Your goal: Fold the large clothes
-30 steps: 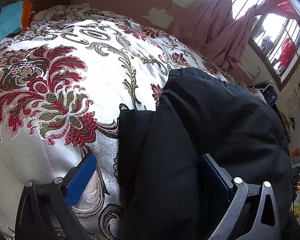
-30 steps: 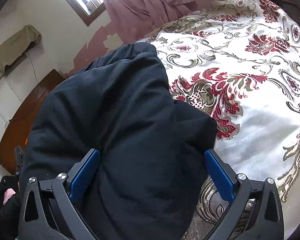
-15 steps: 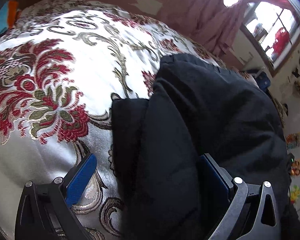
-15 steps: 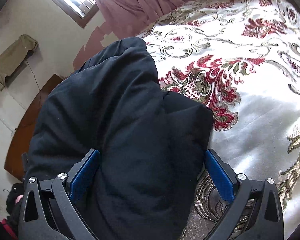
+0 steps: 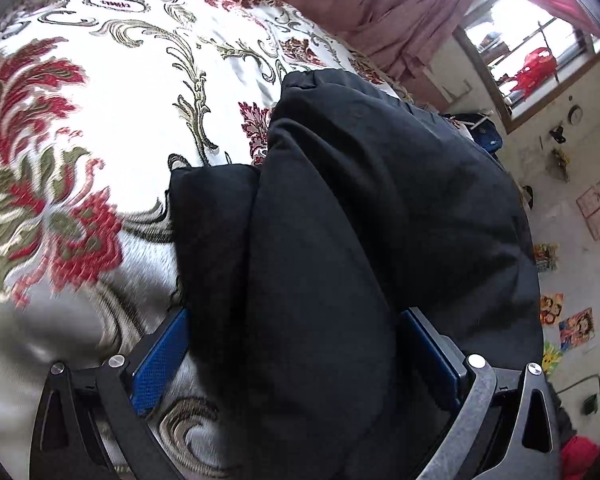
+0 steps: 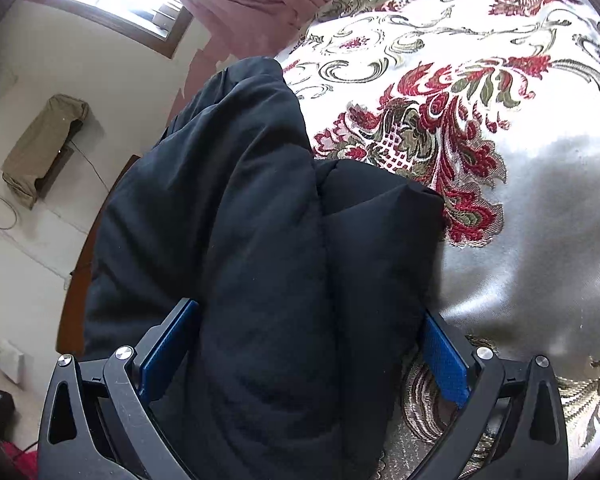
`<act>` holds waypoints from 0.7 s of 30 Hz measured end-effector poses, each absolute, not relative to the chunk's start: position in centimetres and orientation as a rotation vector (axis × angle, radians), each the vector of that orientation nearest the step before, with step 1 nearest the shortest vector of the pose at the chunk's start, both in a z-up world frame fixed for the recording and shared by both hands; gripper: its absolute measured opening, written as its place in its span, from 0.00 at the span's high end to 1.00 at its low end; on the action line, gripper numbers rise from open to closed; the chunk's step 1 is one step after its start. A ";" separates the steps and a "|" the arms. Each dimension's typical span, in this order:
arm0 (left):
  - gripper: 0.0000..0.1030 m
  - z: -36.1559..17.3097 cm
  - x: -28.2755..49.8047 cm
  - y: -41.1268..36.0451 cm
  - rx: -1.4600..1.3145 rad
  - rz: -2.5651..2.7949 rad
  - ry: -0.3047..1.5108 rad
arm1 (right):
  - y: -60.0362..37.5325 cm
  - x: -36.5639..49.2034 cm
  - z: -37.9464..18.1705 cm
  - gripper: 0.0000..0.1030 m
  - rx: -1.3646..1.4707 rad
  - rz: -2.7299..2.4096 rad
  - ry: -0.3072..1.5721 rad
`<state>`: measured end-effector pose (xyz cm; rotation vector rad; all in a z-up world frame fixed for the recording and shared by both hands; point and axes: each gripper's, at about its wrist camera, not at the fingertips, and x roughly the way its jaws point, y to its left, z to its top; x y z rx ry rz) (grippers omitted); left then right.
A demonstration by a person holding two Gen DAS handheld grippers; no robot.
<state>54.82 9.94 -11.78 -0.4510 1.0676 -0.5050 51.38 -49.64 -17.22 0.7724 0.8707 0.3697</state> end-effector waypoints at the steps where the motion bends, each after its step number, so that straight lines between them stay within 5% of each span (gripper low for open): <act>1: 0.00 -11.9 55.2 9.8 -0.462 -0.507 1.075 | -49.7 51.6 -17.3 0.01 0.775 0.371 0.873; 6: 0.01 -11.9 55.8 9.5 -0.520 -0.493 1.086 | -49.2 52.0 -16.9 0.07 0.768 0.356 0.894; 13: 0.51 -11.8 55.4 10.7 -0.675 -0.437 1.073 | -48.7 51.1 -15.4 0.49 0.781 0.385 0.861; 21: 0.81 -8.1 54.3 8.7 -0.529 -0.342 1.015 | -47.8 49.8 -11.5 0.79 0.692 0.338 0.832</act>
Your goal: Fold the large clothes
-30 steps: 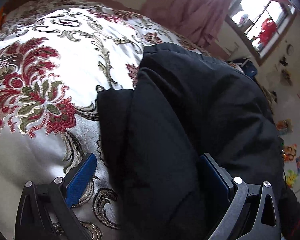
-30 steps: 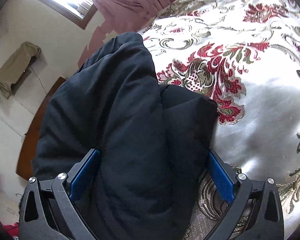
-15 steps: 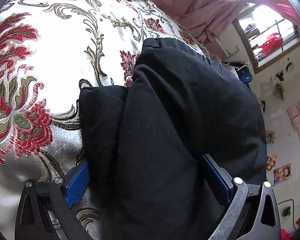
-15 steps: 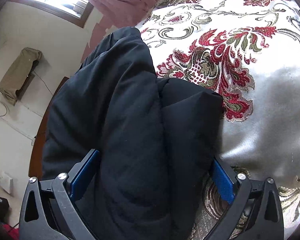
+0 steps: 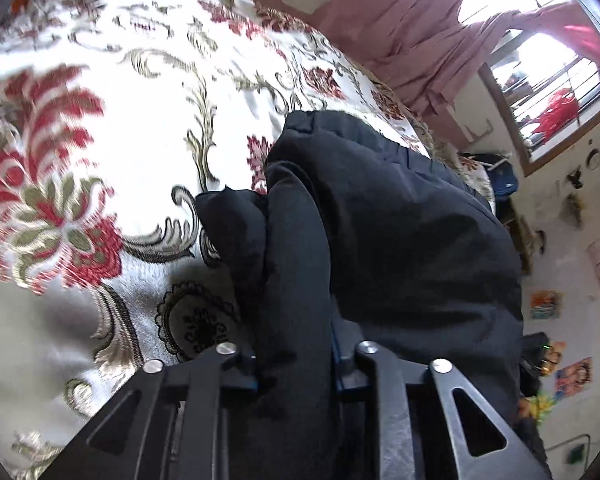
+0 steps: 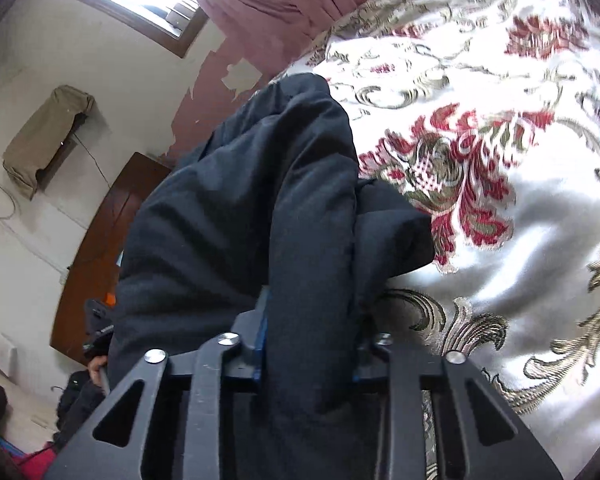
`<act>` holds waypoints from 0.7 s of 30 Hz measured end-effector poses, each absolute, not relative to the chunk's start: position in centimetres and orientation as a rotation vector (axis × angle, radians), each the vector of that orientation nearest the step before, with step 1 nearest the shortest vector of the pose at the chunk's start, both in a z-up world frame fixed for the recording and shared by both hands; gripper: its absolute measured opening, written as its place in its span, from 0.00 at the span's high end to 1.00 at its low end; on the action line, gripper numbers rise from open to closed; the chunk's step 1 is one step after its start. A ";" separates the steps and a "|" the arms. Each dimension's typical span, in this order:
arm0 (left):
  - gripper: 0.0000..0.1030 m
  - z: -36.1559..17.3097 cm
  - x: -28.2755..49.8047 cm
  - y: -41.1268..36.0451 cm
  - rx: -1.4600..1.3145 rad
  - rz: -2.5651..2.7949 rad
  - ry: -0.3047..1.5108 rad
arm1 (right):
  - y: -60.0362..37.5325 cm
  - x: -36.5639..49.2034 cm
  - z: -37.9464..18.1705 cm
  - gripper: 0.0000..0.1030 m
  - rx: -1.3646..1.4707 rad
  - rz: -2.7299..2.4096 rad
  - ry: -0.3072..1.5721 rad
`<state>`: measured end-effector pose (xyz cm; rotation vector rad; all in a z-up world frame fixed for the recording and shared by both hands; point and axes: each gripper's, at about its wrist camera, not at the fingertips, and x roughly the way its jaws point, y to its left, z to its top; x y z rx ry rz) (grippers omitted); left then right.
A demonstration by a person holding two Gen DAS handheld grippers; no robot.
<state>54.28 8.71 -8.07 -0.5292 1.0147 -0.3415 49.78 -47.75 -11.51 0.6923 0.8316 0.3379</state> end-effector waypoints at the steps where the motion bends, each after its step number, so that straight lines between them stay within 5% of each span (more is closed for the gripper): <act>1: 0.83 -7.4 54.2 8.8 -0.524 -0.325 1.007 | -48.2 49.4 -11.2 0.81 0.685 0.335 0.823; 21: 0.87 9.8 48.8 7.3 -0.437 -0.392 0.718 | -48.0 42.8 3.6 0.87 0.569 0.358 0.573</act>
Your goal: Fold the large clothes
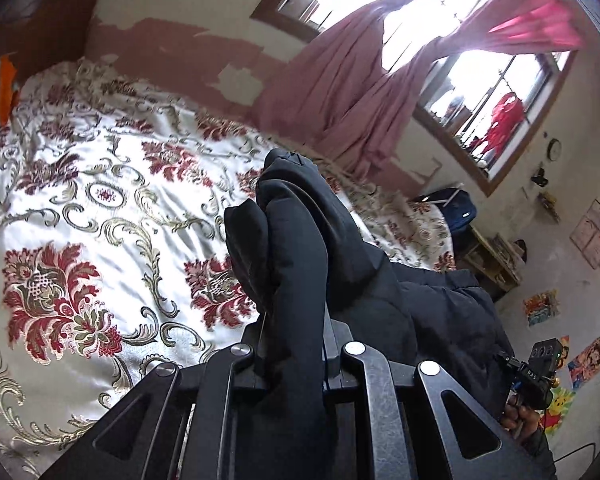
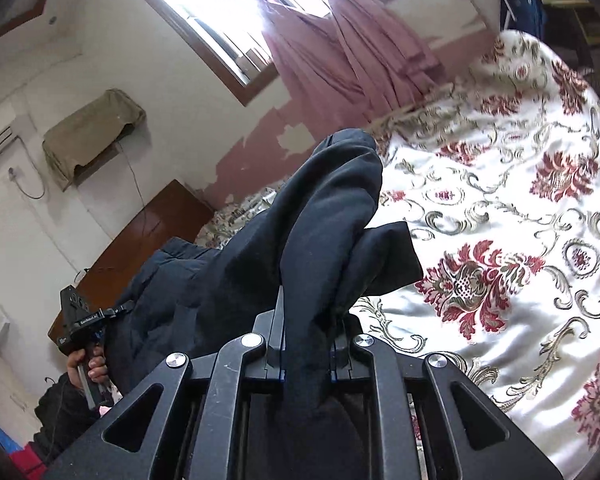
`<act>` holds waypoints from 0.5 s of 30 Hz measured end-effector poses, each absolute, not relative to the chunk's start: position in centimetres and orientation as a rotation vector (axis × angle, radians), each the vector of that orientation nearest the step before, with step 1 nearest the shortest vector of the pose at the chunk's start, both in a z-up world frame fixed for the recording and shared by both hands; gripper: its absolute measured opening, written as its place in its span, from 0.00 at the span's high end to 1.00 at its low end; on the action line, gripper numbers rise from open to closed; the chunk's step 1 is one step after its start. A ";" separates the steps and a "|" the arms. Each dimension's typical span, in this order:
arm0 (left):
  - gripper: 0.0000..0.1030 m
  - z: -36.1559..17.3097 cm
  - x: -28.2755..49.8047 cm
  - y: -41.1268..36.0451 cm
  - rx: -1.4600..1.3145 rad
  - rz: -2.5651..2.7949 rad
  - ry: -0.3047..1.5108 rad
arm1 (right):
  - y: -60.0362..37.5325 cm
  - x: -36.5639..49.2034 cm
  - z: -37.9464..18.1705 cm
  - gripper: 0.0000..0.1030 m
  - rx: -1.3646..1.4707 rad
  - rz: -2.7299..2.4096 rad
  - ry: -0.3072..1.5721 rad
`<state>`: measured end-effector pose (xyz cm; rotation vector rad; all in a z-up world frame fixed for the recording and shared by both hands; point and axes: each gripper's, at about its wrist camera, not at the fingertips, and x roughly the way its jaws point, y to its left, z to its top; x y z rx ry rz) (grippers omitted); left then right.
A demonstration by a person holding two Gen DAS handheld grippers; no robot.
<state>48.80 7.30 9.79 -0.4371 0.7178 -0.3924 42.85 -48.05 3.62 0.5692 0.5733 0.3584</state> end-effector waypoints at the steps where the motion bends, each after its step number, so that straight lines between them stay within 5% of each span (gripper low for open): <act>1: 0.87 10.1 48.3 7.2 -0.435 -0.397 0.712 | -48.0 42.4 4.0 0.87 0.564 0.356 0.568; 15: 0.87 6.4 44.5 7.0 -0.406 -0.399 0.783 | -47.2 38.9 1.6 0.87 0.524 0.289 0.643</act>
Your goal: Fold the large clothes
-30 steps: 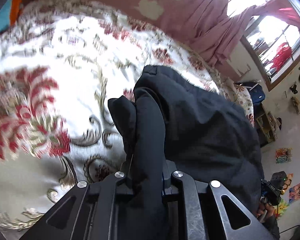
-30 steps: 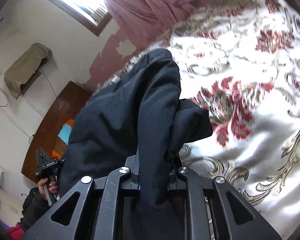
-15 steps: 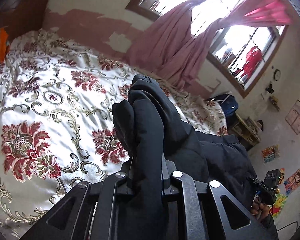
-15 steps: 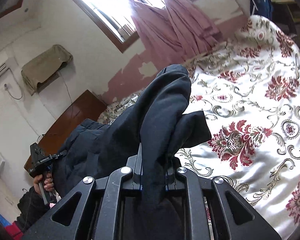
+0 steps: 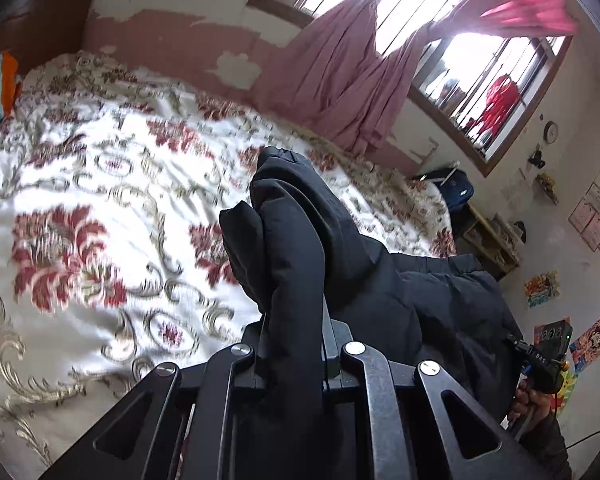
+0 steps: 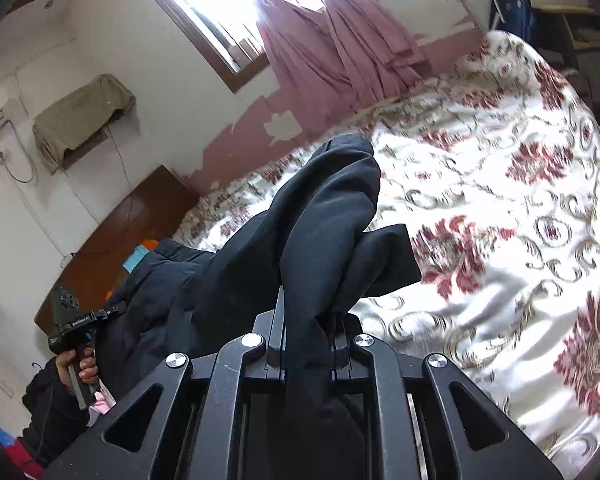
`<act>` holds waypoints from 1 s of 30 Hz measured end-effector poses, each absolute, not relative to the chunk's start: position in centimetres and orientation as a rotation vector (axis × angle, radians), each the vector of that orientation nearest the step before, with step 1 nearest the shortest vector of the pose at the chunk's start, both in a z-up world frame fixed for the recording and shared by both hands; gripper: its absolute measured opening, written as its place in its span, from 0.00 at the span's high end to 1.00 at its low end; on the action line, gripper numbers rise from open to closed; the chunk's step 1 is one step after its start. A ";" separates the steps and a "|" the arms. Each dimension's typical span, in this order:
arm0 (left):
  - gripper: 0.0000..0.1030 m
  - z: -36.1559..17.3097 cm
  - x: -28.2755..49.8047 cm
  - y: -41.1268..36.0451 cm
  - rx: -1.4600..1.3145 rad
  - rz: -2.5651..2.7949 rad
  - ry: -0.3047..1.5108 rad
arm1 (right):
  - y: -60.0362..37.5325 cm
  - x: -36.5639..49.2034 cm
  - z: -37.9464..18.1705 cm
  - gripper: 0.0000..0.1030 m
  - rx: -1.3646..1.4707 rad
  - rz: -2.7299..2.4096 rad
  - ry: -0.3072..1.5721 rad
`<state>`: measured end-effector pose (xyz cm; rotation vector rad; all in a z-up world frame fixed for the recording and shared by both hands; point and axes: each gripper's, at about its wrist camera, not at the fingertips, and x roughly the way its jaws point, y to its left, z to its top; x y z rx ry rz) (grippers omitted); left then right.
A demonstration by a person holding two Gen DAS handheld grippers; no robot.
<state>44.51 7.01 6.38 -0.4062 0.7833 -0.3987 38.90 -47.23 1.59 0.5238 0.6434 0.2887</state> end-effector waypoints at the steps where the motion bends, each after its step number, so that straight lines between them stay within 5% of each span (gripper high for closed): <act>1: 0.87 5.6 44.4 6.9 -0.401 -0.392 0.798 | -47.0 38.9 1.1 0.87 0.516 0.278 0.656; 12: 0.73 -0.3 44.5 7.5 -0.312 -0.226 0.954 | -47.1 39.0 -2.9 0.71 0.467 0.118 0.764; 14: 0.65 -0.9 44.8 7.3 -0.273 -0.173 0.997 | -47.2 39.1 -3.0 0.60 0.464 0.092 0.785; 18: 0.26 -0.2 44.0 7.0 -0.208 -0.071 0.962 | -46.9 38.9 -2.8 0.31 0.440 0.045 0.797; 21: 0.20 1.1 43.3 6.7 -0.181 -0.046 0.917 | -46.7 38.2 -2.2 0.18 0.398 0.011 0.772; 30: 0.12 4.7 39.2 3.9 -0.145 -0.101 0.793 | -44.6 34.9 1.3 0.03 0.301 -0.029 0.645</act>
